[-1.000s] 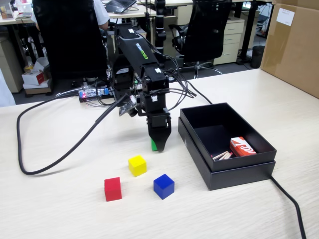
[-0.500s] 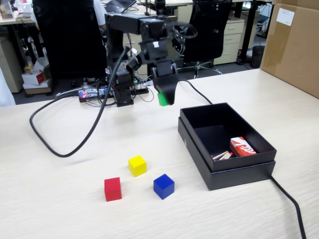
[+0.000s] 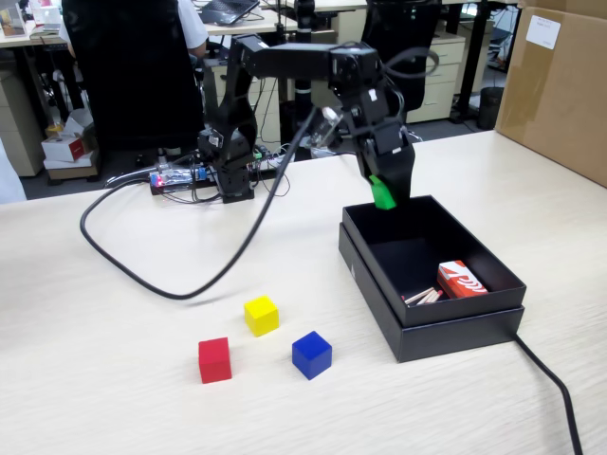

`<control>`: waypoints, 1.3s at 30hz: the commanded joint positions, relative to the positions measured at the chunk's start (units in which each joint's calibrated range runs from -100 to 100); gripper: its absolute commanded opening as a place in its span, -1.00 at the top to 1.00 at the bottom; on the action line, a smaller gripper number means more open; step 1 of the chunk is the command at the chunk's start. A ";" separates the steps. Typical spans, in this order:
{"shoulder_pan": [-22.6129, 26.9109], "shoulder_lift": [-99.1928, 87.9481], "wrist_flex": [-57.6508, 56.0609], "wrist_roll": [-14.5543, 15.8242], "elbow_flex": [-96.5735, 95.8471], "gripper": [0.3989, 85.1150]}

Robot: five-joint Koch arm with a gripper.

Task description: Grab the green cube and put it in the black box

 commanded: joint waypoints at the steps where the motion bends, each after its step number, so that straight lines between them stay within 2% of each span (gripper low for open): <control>1: 0.05 1.69 1.15 0.49 3.17 0.78; 6: -0.29 7.66 1.93 0.63 2.26 0.76; 9: -0.54 10.18 2.36 0.54 1.17 0.57; 14: -0.54 11.91 2.36 0.49 0.72 0.57; 17: -0.44 12.25 2.36 0.24 0.09 0.30; 20: -0.29 12.13 2.36 0.10 -0.46 0.18; 24: -0.20 8.69 3.40 -0.20 -2.54 0.12; 30: -0.44 -7.60 3.83 -1.32 -5.81 -0.07; 37: -2.69 -35.71 3.83 -3.71 -10.25 -0.07; 39: -4.84 -44.66 4.09 -5.08 -14.24 -0.09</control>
